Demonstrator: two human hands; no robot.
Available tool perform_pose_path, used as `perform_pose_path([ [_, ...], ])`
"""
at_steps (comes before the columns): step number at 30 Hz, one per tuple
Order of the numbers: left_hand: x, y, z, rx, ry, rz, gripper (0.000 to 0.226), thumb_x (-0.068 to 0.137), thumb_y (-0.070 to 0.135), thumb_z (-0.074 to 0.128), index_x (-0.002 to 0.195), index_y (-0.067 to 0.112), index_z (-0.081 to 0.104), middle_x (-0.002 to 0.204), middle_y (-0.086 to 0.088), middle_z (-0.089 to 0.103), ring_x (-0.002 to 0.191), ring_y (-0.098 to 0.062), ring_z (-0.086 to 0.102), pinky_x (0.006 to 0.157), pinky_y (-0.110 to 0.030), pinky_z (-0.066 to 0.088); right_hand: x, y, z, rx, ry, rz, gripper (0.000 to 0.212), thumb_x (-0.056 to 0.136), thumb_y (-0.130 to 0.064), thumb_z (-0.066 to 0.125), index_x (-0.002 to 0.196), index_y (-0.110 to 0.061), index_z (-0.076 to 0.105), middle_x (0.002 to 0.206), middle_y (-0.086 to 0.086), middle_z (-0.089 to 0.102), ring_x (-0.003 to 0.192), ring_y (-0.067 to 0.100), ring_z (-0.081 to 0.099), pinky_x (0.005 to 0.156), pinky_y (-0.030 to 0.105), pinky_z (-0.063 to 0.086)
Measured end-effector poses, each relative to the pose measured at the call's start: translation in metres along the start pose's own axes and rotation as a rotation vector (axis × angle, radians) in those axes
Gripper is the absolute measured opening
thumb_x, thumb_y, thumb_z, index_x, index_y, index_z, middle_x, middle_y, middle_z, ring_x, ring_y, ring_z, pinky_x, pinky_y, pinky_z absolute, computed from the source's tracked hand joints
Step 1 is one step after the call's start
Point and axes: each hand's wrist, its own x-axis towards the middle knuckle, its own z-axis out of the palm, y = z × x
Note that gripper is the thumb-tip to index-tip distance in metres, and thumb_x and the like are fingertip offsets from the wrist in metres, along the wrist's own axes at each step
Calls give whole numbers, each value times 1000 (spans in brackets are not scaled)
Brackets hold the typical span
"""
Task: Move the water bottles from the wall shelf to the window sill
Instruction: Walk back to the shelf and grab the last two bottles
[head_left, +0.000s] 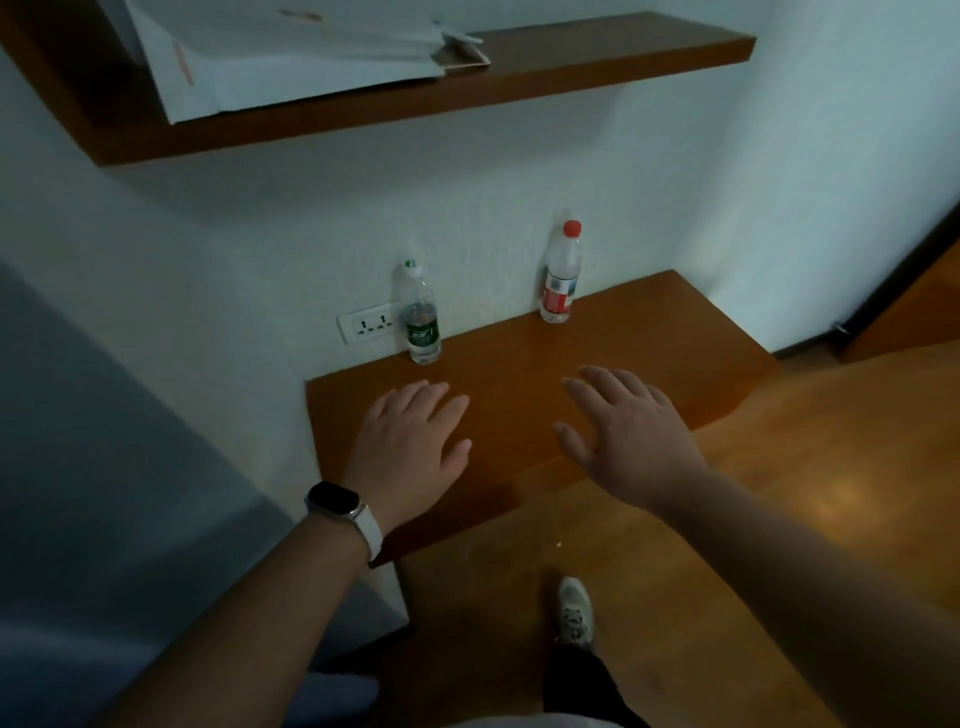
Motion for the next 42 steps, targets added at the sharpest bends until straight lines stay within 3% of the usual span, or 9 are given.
perform_pose_path([
  [10,135,1,10,66,8,-156,49,94,46,48,137,22,52,140,-2,52,131,-23,44,107,-44,36,144,105,5,76,-17,-189,63,96,-64,19,147,-29,30,155,-1,33,144,25,27,113,46,27],
  [19,214,-12,16,20,78,-303,39,90,36,58,124,16,58,124,-5,61,114,-25,56,92,-43,47,247,166,15,121,26,-251,57,97,-55,33,143,-22,39,150,5,40,138,27,35,109,44,33],
  [21,217,-21,23,6,106,-361,38,88,32,63,121,14,59,119,-7,63,109,-27,58,87,-42,49,267,177,20,145,45,-221,56,97,-55,38,142,-21,39,149,5,41,136,27,38,108,44,34],
  [26,228,-44,52,-168,149,-619,50,91,35,63,133,11,51,130,-11,58,117,-28,55,92,-46,51,311,193,35,313,30,-75,62,95,-51,47,145,-17,33,147,9,42,132,30,42,102,47,41],
  [31,241,-56,78,-411,256,-862,47,92,33,63,131,9,52,131,-13,56,120,-27,51,91,-31,40,338,196,53,622,-36,197,63,93,-47,55,144,-18,32,145,9,42,125,30,48,90,42,47],
  [33,244,-61,89,-494,253,-942,48,93,33,61,134,9,49,134,-13,53,124,-27,49,93,-31,39,347,194,59,677,-59,254,65,93,-47,56,145,-20,29,146,10,42,122,31,52,87,43,50],
  [36,251,-68,99,-612,248,-993,52,94,37,59,138,11,44,139,-13,48,124,-24,47,92,-32,42,361,190,67,732,-94,308,66,91,-44,59,145,-23,28,145,9,42,121,33,53,84,43,52],
  [42,270,-86,114,-827,271,-1023,51,90,34,67,133,16,47,129,0,50,111,-10,46,78,-17,41,382,180,78,791,-159,369,71,85,-45,64,143,-22,31,139,8,46,119,32,54,88,49,54],
])
